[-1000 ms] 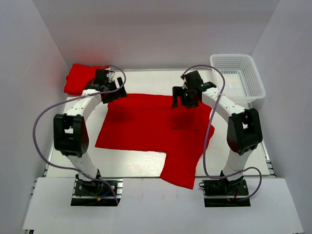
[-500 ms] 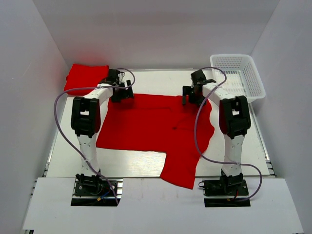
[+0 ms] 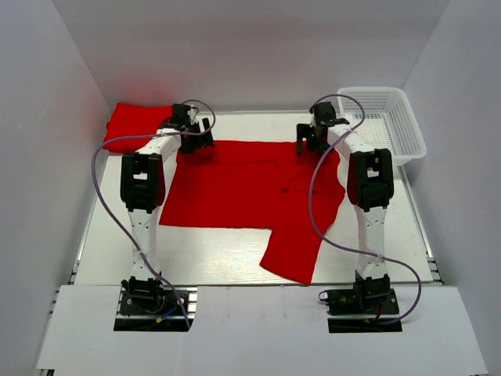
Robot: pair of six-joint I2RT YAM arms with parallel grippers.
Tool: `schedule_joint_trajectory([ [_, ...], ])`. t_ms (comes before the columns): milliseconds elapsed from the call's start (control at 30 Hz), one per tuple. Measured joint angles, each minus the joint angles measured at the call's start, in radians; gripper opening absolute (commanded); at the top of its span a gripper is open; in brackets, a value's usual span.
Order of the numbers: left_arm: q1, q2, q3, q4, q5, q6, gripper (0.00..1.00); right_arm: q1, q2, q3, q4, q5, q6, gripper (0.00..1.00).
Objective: Fold and stack the t-shirts
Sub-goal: Fold the flattened tshirt in 1/3 of the way
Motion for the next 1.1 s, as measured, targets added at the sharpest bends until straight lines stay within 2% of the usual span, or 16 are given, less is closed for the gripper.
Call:
schedule_joint_trajectory([
  [167, 0.005, 0.052, 0.097, -0.023, 0.038, 0.007, 1.0, -0.002, 0.05, 0.105, -0.011, -0.014, -0.064, 0.91],
  [267, 0.005, 0.043, 0.104, -0.056, 0.046, 0.017, 1.0, 0.002, 0.015, 0.097, -0.011, -0.048, -0.107, 0.91],
  [367, 0.001, -0.024, 0.048, -0.097, 0.024, 0.027, 1.0, 0.014, -0.103, -0.011, 0.0, -0.084, -0.157, 0.91],
  [467, -0.005, -0.152, -0.036, -0.178, -0.014, 0.021, 1.0, 0.058, -0.315, -0.201, 0.032, -0.085, -0.217, 0.91],
  [500, -0.008, -0.225, -0.09, -0.2, -0.031, 0.003, 1.0, 0.087, -0.412, -0.294, 0.087, -0.067, -0.244, 0.91],
  [667, -0.007, -0.629, -0.389, -0.31, -0.097, -0.096, 1.0, 0.288, -0.768, -0.597, 0.149, -0.006, -0.319, 0.91],
  [833, 0.008, -0.94, -0.657, -0.391, -0.209, -0.2, 1.0, 0.473, -0.924, -0.791, 0.122, 0.074, -0.311, 0.91],
  [933, 0.032, -0.982, -0.78, -0.422, -0.249, -0.243, 1.0, 0.578, -0.943, -0.868, 0.063, 0.124, -0.274, 0.91],
  [1100, 0.092, -0.921, -0.932, -0.405, -0.27, -0.29, 1.0, 0.77, -0.958, -0.953, -0.003, 0.163, -0.2, 0.91],
])
